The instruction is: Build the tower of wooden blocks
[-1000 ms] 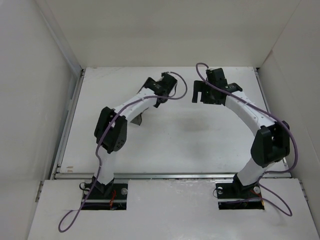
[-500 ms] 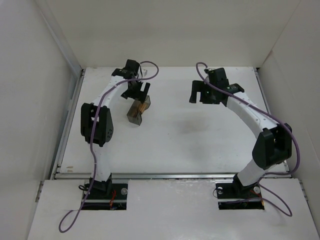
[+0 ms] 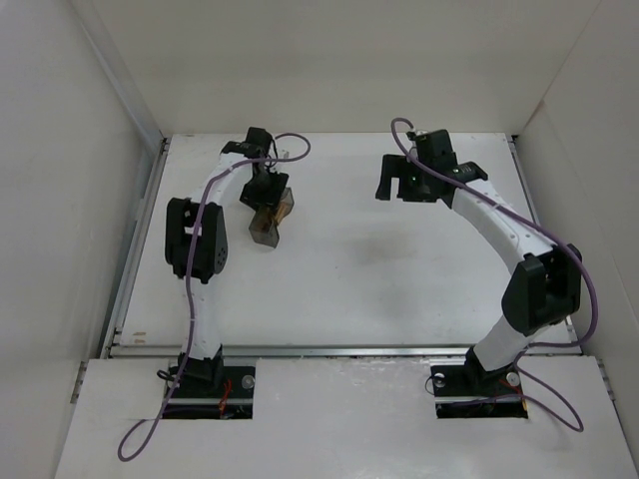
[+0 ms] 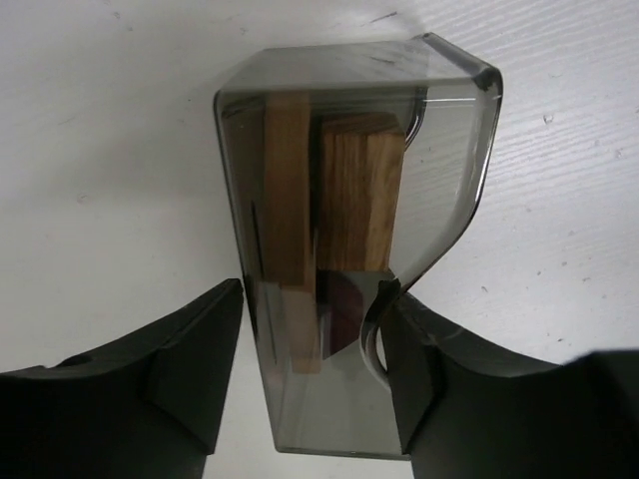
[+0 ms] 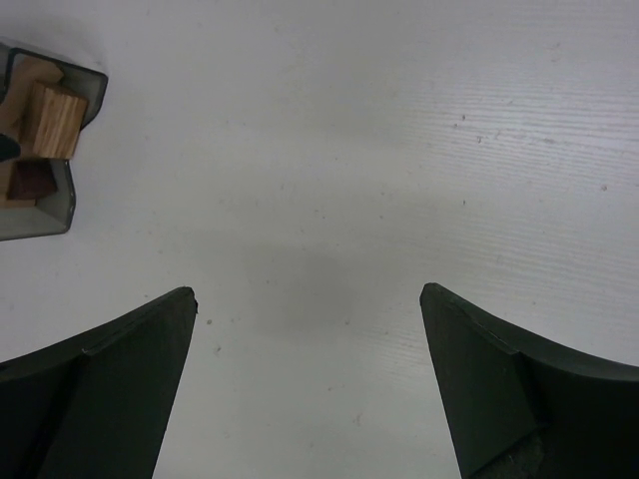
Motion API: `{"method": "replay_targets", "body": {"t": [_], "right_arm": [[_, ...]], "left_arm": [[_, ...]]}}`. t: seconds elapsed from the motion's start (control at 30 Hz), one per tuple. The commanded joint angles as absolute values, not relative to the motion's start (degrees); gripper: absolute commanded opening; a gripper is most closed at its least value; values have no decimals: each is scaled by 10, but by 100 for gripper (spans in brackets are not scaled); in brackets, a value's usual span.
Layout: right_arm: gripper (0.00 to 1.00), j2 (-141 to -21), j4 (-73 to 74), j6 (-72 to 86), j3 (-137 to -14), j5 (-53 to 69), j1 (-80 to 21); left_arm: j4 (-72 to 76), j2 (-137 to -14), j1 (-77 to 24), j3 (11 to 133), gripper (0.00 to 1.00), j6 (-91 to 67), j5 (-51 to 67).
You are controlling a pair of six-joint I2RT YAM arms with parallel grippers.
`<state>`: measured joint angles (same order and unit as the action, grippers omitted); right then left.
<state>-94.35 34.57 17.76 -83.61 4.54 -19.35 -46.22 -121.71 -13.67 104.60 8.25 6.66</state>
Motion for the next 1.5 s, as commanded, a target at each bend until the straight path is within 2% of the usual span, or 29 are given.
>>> {"method": "replay_targets", "body": {"t": [0.0,0.1,0.13,0.2,0.37,0.5,0.63,0.93,1.07,1.17,1.2,1.27,1.3,1.47], "right_arm": [[100,-952,343,177,-868,47,-196],[100,-957,343,177,-874,47,-196],[100,-957,343,177,-874,47,-196],[100,-957,343,177,-874,47,-196],[100,-957,343,177,-868,41,-196],[100,-950,343,190,-863,12,-196],[100,-934,343,209,-850,-21,-196],[100,-910,343,221,-827,-54,-196],[100,-910,338,221,-822,-30,-196],[100,-915,330,215,-817,1,-196],[100,-915,330,210,-817,22,-196],[100,-930,325,210,-817,37,-196],[100,-940,325,210,-817,42,-196],[100,-969,315,217,-817,60,-214]], "left_arm": [[-472,-1213,-139,1049,51,95,74],[-472,-1213,-139,1049,28,95,74],[-472,-1213,-139,1049,13,95,74],[-472,-1205,-139,1049,0,90,79],[-439,-1160,-204,1038,0,84,-23],[-384,-1134,-292,984,0,84,-199],[-344,-1134,-365,952,0,84,-324],[-344,-1152,-416,973,0,74,-401],[-371,-1144,-394,1007,0,51,-345],[-391,-1112,-342,1038,0,40,-180],[-391,-1105,-296,1038,0,32,-76],[-391,-1093,-242,1038,0,32,48],[-391,-1086,-189,1029,0,32,170],[-359,-1090,-67,928,0,51,474]]}}
